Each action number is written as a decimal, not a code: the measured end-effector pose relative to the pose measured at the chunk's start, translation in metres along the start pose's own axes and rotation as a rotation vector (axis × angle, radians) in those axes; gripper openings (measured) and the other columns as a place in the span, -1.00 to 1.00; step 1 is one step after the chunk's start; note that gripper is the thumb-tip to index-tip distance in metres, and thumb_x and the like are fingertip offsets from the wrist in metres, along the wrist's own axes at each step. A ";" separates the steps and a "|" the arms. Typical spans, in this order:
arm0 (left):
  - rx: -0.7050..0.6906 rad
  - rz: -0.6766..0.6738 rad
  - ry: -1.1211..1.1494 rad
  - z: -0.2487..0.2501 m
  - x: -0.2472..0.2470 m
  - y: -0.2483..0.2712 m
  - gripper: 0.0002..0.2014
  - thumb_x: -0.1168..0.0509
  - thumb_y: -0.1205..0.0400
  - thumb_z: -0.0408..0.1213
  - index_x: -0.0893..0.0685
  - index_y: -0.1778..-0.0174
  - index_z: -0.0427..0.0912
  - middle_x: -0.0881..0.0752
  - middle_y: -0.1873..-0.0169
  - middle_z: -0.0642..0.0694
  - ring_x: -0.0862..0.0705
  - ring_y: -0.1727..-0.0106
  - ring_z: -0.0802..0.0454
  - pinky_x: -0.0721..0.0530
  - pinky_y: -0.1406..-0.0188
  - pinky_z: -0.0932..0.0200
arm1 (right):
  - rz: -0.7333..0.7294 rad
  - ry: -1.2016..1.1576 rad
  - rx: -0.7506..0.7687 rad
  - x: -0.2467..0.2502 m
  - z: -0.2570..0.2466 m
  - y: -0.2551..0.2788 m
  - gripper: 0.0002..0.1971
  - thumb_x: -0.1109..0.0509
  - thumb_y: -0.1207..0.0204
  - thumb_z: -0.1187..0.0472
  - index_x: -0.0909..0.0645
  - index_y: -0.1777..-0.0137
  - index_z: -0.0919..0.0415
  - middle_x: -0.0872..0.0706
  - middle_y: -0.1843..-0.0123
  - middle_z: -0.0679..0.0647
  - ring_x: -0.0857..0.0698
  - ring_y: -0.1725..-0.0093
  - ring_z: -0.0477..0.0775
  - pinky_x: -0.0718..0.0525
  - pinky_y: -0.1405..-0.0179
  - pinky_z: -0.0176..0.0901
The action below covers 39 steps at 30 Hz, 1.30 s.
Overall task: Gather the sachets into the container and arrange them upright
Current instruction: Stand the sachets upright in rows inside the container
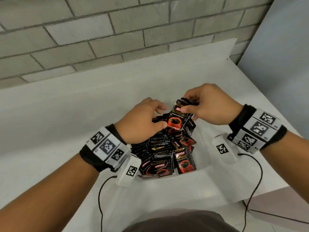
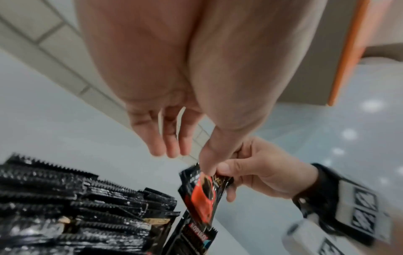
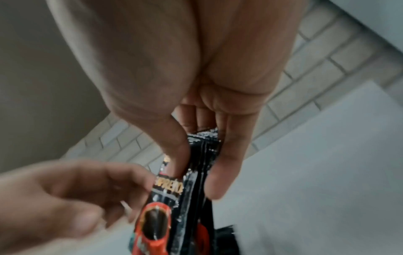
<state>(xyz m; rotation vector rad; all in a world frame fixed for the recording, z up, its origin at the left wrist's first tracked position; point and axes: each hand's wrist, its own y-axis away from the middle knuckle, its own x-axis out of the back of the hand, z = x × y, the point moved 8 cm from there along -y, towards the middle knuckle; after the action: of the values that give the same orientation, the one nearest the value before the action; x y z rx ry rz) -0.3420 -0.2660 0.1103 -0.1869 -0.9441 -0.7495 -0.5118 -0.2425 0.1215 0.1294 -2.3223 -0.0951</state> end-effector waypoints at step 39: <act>-0.028 -0.692 -0.687 0.034 -0.145 -0.016 -0.33 -0.19 -0.77 0.15 -0.44 -0.60 -0.35 -0.57 -0.46 -0.28 -0.62 -0.39 -0.20 -0.50 0.00 0.09 | -0.373 0.675 0.275 -0.066 -0.002 -0.038 -0.86 -0.49 -0.54 0.15 -0.76 -0.08 0.05 -0.71 0.11 -0.02 -0.72 0.12 0.12 -0.56 0.23 -0.15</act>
<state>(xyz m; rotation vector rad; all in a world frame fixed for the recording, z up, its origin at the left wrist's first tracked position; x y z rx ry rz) -0.4271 -0.1902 0.0128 -0.1412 -1.6904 -1.3793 -0.4633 -0.2724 0.0709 0.6322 -1.6043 0.0754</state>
